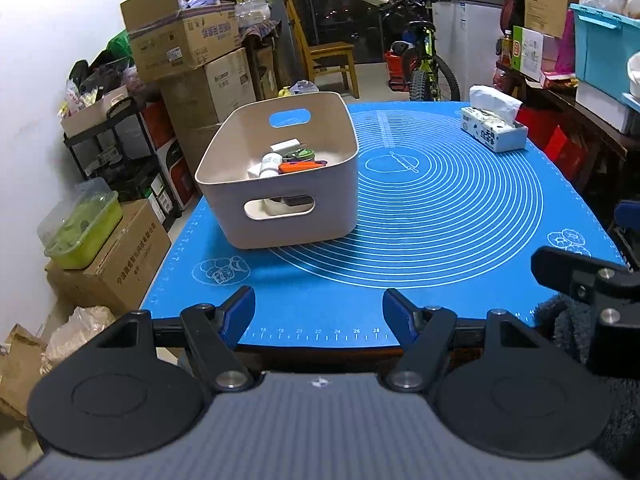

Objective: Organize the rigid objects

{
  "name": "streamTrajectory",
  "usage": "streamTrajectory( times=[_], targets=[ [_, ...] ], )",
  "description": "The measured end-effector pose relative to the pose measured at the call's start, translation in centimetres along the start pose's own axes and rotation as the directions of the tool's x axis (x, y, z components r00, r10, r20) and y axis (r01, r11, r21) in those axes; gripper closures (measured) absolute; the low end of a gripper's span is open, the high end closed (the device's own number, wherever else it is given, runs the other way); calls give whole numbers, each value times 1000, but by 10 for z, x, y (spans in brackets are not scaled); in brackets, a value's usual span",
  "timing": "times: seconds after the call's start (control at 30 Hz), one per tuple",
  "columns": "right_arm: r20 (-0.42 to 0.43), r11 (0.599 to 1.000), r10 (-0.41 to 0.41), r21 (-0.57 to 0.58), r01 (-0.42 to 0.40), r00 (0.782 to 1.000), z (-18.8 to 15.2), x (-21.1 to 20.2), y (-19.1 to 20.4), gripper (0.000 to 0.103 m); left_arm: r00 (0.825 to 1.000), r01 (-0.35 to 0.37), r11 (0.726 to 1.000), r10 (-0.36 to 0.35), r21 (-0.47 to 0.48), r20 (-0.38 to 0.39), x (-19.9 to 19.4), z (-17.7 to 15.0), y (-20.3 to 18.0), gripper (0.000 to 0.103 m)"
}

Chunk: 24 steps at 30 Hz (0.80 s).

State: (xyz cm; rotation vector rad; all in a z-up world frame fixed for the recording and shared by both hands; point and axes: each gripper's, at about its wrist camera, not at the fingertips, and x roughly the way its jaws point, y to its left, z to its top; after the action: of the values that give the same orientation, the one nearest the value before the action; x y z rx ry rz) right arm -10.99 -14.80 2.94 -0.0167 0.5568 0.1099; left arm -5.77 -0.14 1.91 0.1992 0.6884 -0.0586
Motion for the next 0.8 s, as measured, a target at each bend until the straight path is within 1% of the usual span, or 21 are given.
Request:
streamTrajectory(
  times=[0.8],
  targets=[
    [-9, 1000, 0, 23, 1, 1000, -1, 4, -1, 7, 1000, 1, 1000, -1, 11, -18, 4, 0, -1, 32]
  ],
)
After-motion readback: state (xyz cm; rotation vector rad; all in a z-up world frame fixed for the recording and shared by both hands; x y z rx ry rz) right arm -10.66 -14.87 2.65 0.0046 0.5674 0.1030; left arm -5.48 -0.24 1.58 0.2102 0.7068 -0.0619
